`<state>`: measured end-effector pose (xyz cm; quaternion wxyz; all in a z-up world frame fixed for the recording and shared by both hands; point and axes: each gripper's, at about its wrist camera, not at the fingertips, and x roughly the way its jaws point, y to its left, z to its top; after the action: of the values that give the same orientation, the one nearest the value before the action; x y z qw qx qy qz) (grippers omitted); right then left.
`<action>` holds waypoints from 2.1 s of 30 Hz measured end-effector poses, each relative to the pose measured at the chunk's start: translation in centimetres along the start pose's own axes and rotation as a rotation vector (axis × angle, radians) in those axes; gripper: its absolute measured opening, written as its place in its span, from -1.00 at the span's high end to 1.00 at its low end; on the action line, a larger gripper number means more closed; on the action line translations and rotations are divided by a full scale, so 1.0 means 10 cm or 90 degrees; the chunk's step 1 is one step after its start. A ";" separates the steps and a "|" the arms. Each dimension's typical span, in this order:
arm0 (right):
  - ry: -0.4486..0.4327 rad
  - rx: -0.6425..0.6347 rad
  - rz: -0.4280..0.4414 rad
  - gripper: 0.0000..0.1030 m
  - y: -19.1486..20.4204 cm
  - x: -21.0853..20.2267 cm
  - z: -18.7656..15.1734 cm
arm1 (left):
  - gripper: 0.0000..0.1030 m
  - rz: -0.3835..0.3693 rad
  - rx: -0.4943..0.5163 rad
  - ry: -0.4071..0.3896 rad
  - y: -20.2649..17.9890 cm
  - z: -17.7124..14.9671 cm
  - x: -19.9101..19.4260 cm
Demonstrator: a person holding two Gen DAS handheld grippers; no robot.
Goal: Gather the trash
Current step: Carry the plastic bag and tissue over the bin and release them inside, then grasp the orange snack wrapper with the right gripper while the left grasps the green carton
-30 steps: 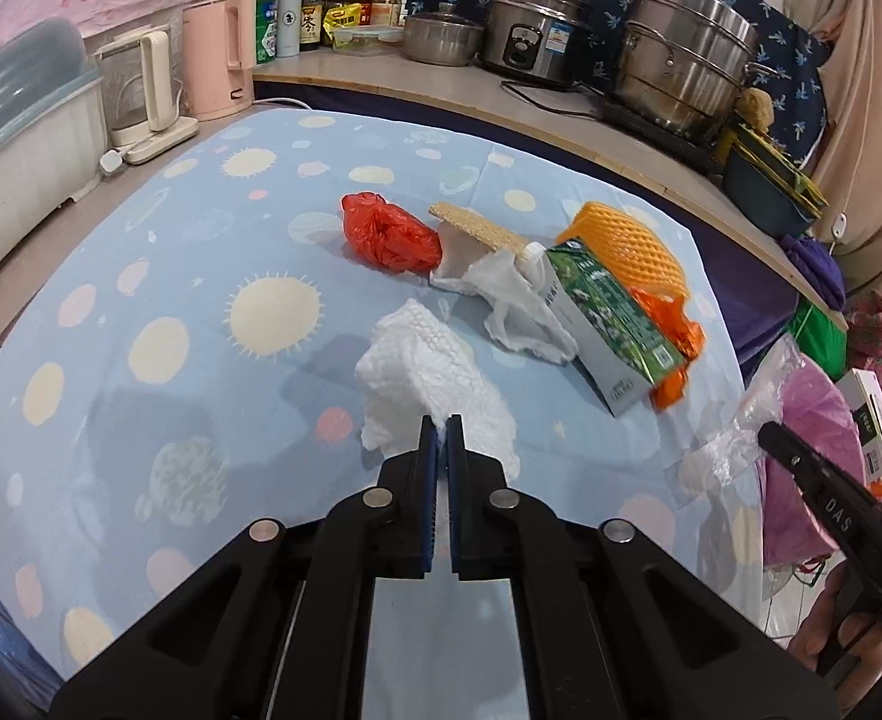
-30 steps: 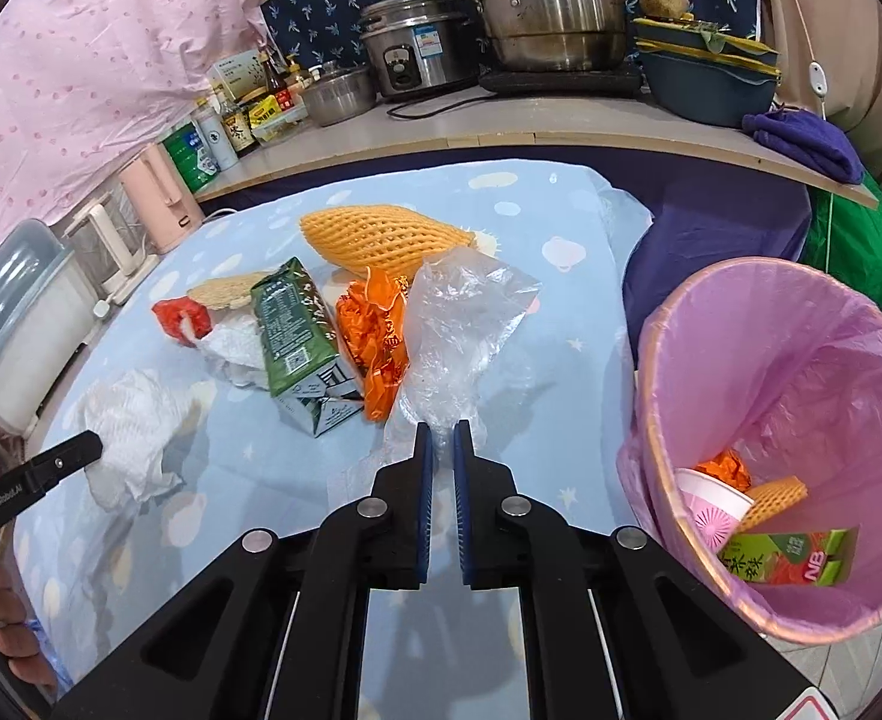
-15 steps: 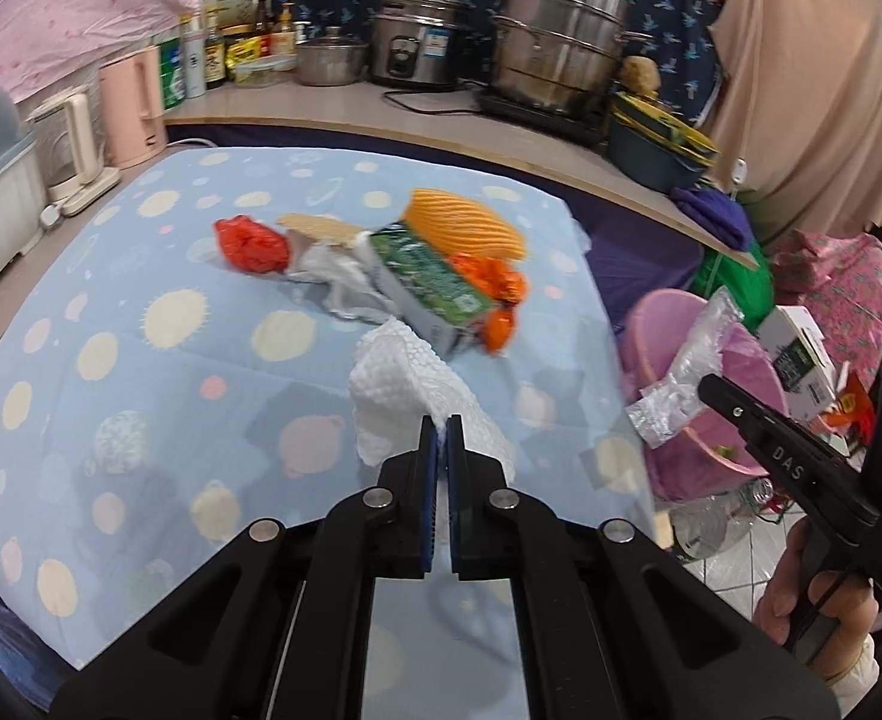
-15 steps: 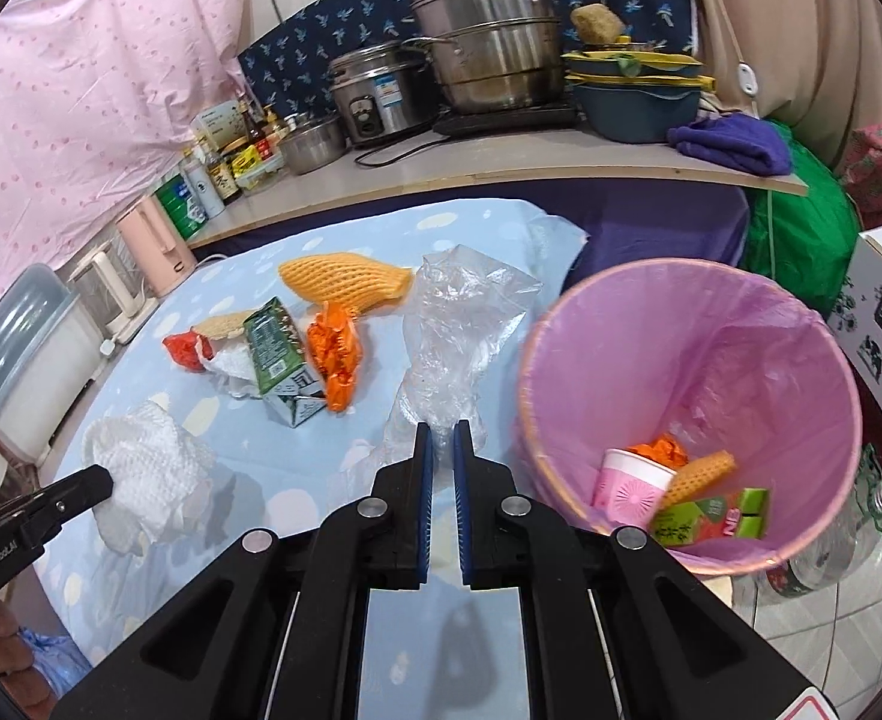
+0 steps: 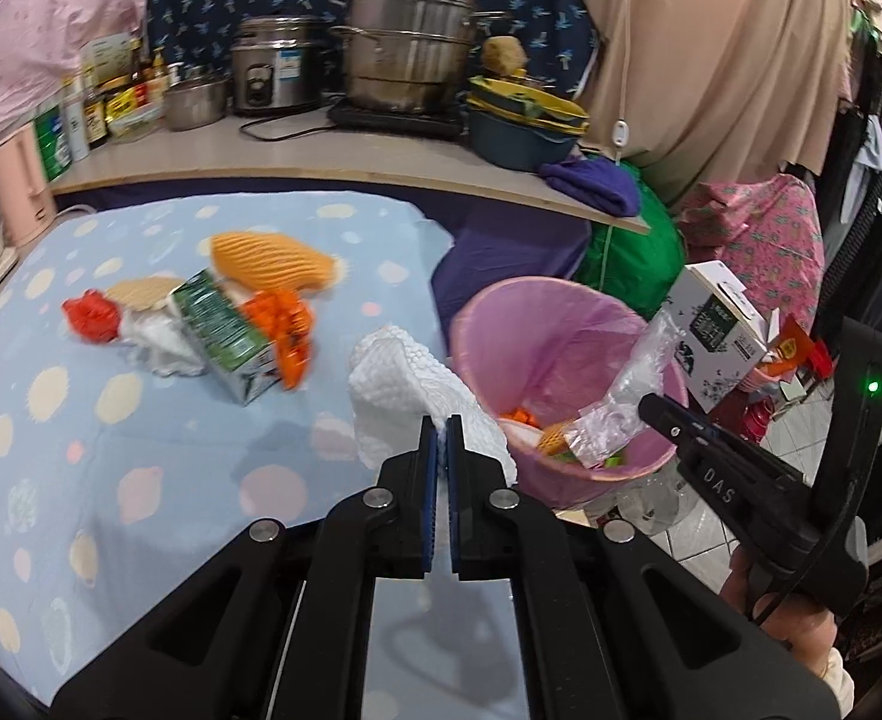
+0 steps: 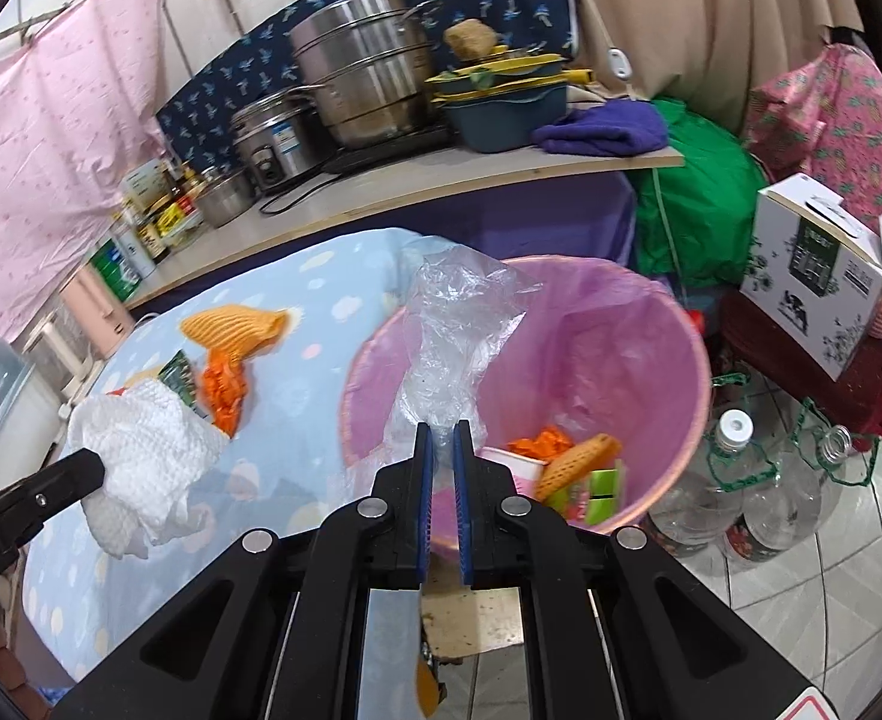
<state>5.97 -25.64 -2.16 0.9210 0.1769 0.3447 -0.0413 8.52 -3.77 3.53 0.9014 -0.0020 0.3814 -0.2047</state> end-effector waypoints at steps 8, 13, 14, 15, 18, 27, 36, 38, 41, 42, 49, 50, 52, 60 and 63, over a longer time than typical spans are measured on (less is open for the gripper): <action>-0.010 0.033 -0.033 0.86 -0.33 0.07 0.11 | 0.95 -0.037 0.038 -0.013 -0.44 0.22 0.25; -0.005 0.047 -0.049 0.86 -0.46 0.19 0.17 | 0.95 -0.047 0.059 -0.016 -0.61 0.31 0.45; -0.003 0.049 -0.052 0.86 -0.48 0.22 0.17 | 0.95 -0.049 0.063 -0.013 -0.63 0.32 0.51; -0.001 0.051 -0.054 0.86 -0.49 0.24 0.17 | 0.95 -0.055 0.067 -0.011 -0.65 0.34 0.56; 0.009 0.054 -0.060 0.86 -0.53 0.34 0.17 | 0.95 -0.054 0.077 -0.006 -0.71 0.37 0.70; 0.024 0.060 -0.074 0.84 -0.55 0.55 0.17 | 0.94 -0.038 0.096 0.018 -0.75 0.37 1.06; 0.016 0.067 -0.077 0.53 -0.52 0.58 0.18 | 0.07 -0.019 0.088 0.021 -0.72 0.39 1.18; 0.011 0.066 -0.078 0.51 -0.50 0.57 0.18 | -0.05 -0.008 0.088 0.005 -0.71 0.39 1.15; 0.006 0.067 -0.077 0.48 -0.49 0.55 0.20 | -0.05 -0.003 0.093 0.006 -0.71 0.41 1.15; 0.006 0.067 -0.075 0.47 -0.48 0.54 0.20 | -0.05 -0.003 0.091 0.007 -0.70 0.41 1.14; 0.000 0.063 -0.072 0.46 -0.43 0.49 0.22 | -0.05 0.003 0.079 0.008 -0.65 0.41 1.11; -0.001 0.062 -0.072 0.46 -0.43 0.48 0.22 | -0.05 0.004 0.077 0.008 -0.63 0.41 1.10; -0.002 0.061 -0.071 0.46 -0.42 0.46 0.22 | -0.05 0.005 0.073 0.008 -0.61 0.42 1.09; -0.005 0.051 -0.065 0.46 -0.32 0.42 0.23 | -0.05 0.018 0.059 0.003 -0.50 0.42 1.01; -0.004 0.045 -0.060 0.46 -0.27 0.42 0.23 | -0.05 0.024 0.053 0.000 -0.45 0.42 0.98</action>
<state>10.00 -28.80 -4.06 0.9123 0.1929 0.3479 -0.0975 15.87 -12.16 0.53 0.9043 0.0431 0.3727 -0.2035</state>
